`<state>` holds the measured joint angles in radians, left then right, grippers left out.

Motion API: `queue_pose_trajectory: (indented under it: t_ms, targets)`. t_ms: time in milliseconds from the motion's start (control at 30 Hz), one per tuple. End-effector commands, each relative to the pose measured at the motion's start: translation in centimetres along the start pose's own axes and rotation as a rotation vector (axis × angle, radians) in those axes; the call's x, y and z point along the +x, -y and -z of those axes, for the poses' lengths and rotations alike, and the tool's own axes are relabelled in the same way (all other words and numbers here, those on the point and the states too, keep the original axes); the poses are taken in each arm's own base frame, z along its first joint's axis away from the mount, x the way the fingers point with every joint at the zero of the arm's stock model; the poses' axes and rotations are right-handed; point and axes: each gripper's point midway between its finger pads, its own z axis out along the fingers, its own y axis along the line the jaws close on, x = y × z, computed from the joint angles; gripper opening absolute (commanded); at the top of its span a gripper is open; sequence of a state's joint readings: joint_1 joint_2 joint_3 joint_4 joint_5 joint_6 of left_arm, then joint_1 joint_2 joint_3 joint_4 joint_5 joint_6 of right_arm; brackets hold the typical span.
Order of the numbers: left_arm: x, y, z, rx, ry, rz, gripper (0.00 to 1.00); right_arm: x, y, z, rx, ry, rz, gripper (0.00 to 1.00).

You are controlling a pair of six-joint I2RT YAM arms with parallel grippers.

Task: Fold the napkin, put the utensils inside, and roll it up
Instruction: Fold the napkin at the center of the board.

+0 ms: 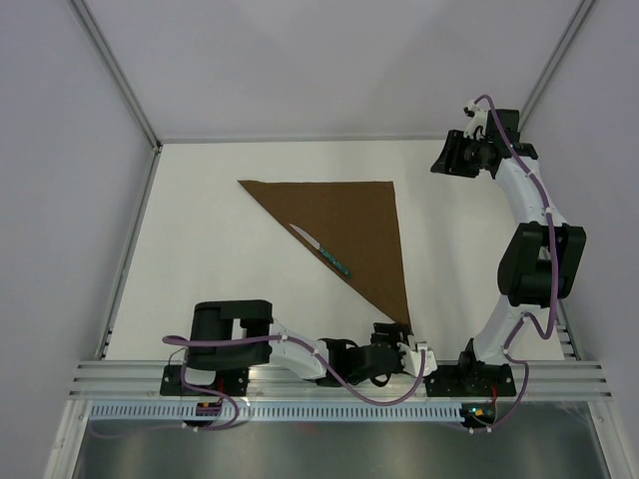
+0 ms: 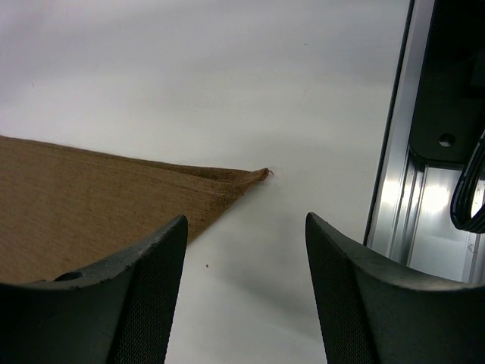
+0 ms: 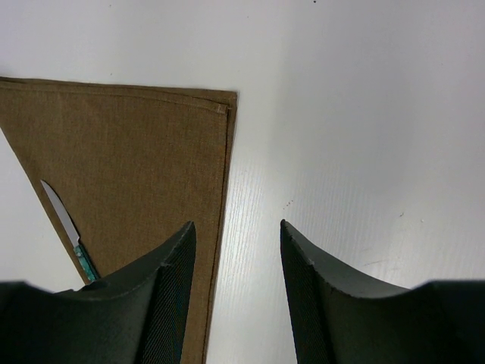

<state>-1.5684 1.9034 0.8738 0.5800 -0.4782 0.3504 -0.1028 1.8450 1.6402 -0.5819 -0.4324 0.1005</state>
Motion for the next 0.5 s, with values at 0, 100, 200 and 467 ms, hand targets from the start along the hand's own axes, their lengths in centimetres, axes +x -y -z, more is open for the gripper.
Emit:
queue_pose_trajectory:
  t_ms: [0, 100, 200, 467]
  targets:
    - [-2.3, 0.5, -1.0, -0.001, 0.078, 0.041, 0.68, -1.0, -0.6, 0.9, -0.016, 0.043, -0.006, 0.54]
    - [-2.1, 0.7, -1.6, -0.011, 0.077, 0.043, 0.66, -0.9, -0.5, 0.9, -0.013, 0.041, -0.007, 0.54]
    - [-2.2, 0.7, -2.1, -0.020, 0.075, 0.048, 0.62, -0.9, -0.6, 0.9, -0.014, 0.042, -0.006, 0.54]
    - [-1.1, 0.5, -3.1, -0.032, 0.045, 0.069, 0.57, -0.8, -0.5, 1.1, -0.015, 0.044, -0.010, 0.53]
